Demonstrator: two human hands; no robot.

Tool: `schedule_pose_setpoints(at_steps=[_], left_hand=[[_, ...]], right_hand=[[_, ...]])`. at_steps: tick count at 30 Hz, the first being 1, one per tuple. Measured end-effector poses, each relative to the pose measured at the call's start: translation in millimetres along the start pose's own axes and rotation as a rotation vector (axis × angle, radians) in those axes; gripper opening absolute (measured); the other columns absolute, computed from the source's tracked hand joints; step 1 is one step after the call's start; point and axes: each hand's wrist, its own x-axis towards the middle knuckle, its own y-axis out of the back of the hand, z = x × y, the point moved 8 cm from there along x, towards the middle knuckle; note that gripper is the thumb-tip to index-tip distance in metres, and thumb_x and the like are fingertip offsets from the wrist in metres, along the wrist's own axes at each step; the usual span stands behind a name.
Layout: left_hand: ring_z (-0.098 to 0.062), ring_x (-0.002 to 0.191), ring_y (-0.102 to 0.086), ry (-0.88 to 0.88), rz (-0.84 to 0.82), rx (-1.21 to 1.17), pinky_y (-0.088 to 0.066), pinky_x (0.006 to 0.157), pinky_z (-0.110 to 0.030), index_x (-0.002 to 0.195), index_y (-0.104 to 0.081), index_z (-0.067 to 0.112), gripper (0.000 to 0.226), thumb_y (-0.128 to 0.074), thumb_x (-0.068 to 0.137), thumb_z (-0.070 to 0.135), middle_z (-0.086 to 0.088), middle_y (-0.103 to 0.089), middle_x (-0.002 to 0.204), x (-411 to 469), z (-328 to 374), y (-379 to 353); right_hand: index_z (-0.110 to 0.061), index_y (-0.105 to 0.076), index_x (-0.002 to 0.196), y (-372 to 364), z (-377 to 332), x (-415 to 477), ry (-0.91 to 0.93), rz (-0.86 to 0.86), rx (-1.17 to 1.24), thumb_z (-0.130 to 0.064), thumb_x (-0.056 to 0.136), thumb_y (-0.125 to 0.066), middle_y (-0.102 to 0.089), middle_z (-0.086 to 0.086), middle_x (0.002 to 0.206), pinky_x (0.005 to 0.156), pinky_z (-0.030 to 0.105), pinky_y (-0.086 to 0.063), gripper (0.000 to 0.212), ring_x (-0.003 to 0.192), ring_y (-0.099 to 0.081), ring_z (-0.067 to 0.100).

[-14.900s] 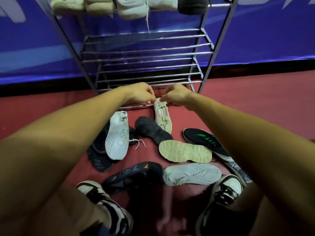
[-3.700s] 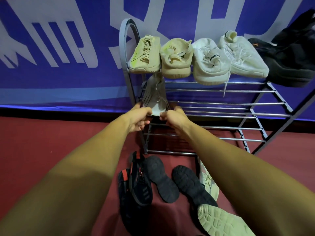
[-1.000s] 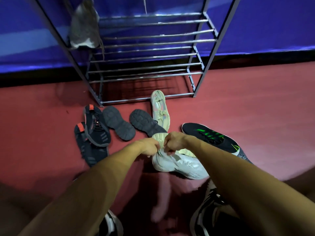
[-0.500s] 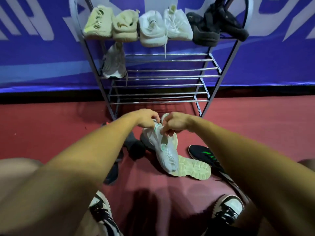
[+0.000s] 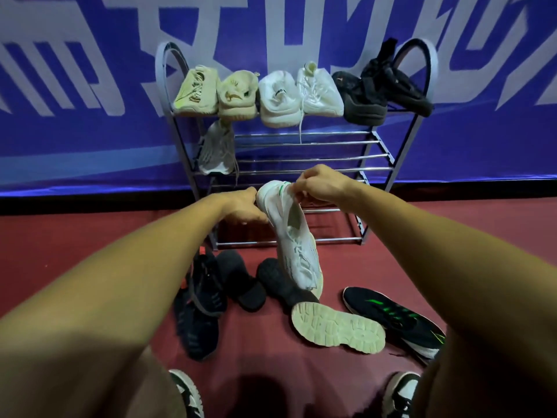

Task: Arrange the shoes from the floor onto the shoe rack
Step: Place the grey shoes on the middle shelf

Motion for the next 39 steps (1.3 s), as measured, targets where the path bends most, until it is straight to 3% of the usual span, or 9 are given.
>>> schedule_pose_setpoints(at_steps=[4, 8, 11, 13, 20, 26, 32, 36, 39], left_hand=[[-0.02, 0.093, -0.07, 0.029, 0.002, -0.165, -0.055, 0.073, -0.035, 0.136, -0.029, 0.013, 0.084, -0.073, 0.074, 0.047, -0.005, -0.065, 0.113, 1, -3, -5], [-0.015, 0.071, -0.063, -0.051, 0.072, -0.288, -0.05, 0.053, -0.023, 0.149, -0.012, 0.02, 0.091, -0.072, 0.081, 0.017, -0.005, -0.065, 0.092, 4, 4, 4], [-0.017, 0.073, -0.062, -0.071, 0.105, -0.379, -0.056, 0.062, -0.028, 0.147, -0.02, 0.025, 0.084, -0.07, 0.081, 0.01, -0.006, -0.062, 0.101, 6, 2, 10], [-0.019, 0.075, -0.061, -0.006, 0.125, -0.451, -0.055, 0.069, -0.033, 0.134, -0.031, 0.021, 0.068, -0.071, 0.08, 0.016, -0.008, -0.064, 0.097, 6, -8, 11], [-0.015, 0.054, -0.04, 0.115, 0.142, -0.309, -0.029, 0.05, -0.025, 0.063, -0.049, 0.015, 0.031, -0.068, 0.074, 0.036, -0.001, -0.047, 0.061, 2, -16, 8], [-0.015, 0.07, -0.053, 0.088, 0.142, -0.315, -0.041, 0.06, -0.027, 0.103, -0.063, 0.018, 0.038, -0.07, 0.071, 0.037, 0.0, -0.063, 0.086, 4, -19, 6], [-0.015, 0.065, -0.047, 0.157, 0.193, -0.327, -0.036, 0.058, -0.028, 0.076, -0.059, 0.016, 0.029, -0.07, 0.069, 0.042, 0.001, -0.055, 0.074, 2, -24, 14], [-0.016, 0.067, -0.052, 0.192, 0.166, -0.503, -0.039, 0.059, -0.027, 0.093, -0.07, 0.014, 0.051, -0.068, 0.053, 0.044, 0.001, -0.062, 0.08, 0, -25, 9], [-0.013, 0.057, -0.048, 0.171, 0.026, -0.583, -0.036, 0.05, -0.023, 0.095, -0.069, 0.018, 0.034, -0.064, 0.067, 0.035, 0.004, -0.058, 0.074, -2, -15, -2]], right_hand=[[-0.008, -0.058, 0.073, -5, -4, 9, 0.018, -0.04, 0.132, -0.005, 0.091, -0.065, -0.063, 0.008, 0.069, 0.049, 0.016, -0.047, 0.02, 0.056, -0.058, 0.012], [-0.008, -0.056, 0.08, -9, -7, 13, 0.046, -0.051, 0.097, -0.006, 0.093, -0.064, -0.064, 0.011, 0.074, 0.049, 0.015, -0.045, 0.015, 0.06, -0.057, 0.013], [-0.009, -0.056, 0.079, -11, -9, 15, 0.066, -0.032, 0.099, -0.005, 0.093, -0.063, -0.063, 0.01, 0.073, 0.046, 0.013, -0.042, 0.016, 0.057, -0.055, 0.01], [-0.008, -0.056, 0.079, -12, -10, 17, 0.077, -0.008, 0.099, -0.004, 0.094, -0.062, -0.06, 0.007, 0.07, 0.043, 0.011, -0.04, 0.016, 0.049, -0.053, 0.004], [-0.007, -0.059, 0.087, -26, 5, 25, 0.023, 0.0, 0.077, -0.006, 0.093, -0.064, -0.063, 0.007, 0.071, 0.057, 0.02, -0.051, 0.008, 0.06, -0.058, 0.013], [-0.007, -0.058, 0.087, -28, 20, 26, -0.035, 0.033, 0.096, -0.01, 0.093, -0.066, -0.062, 0.008, 0.073, 0.042, 0.014, -0.043, 0.01, 0.057, -0.053, 0.013], [-0.003, -0.064, 0.093, -56, 44, 24, -0.174, -0.18, -0.092, -0.023, 0.092, -0.069, -0.063, 0.013, 0.08, 0.049, 0.027, -0.039, 0.021, 0.056, -0.051, 0.016], [-0.02, -0.051, 0.097, -73, 57, 16, -0.219, -0.256, -0.085, -0.023, 0.095, -0.065, -0.059, 0.004, 0.07, 0.048, 0.024, -0.033, 0.015, 0.054, -0.054, 0.013], [-0.02, -0.051, 0.09, -68, 58, 19, -0.198, -0.189, 0.011, -0.011, 0.091, -0.065, -0.052, 0.004, 0.067, 0.046, 0.023, -0.03, 0.018, 0.051, -0.046, 0.013]])
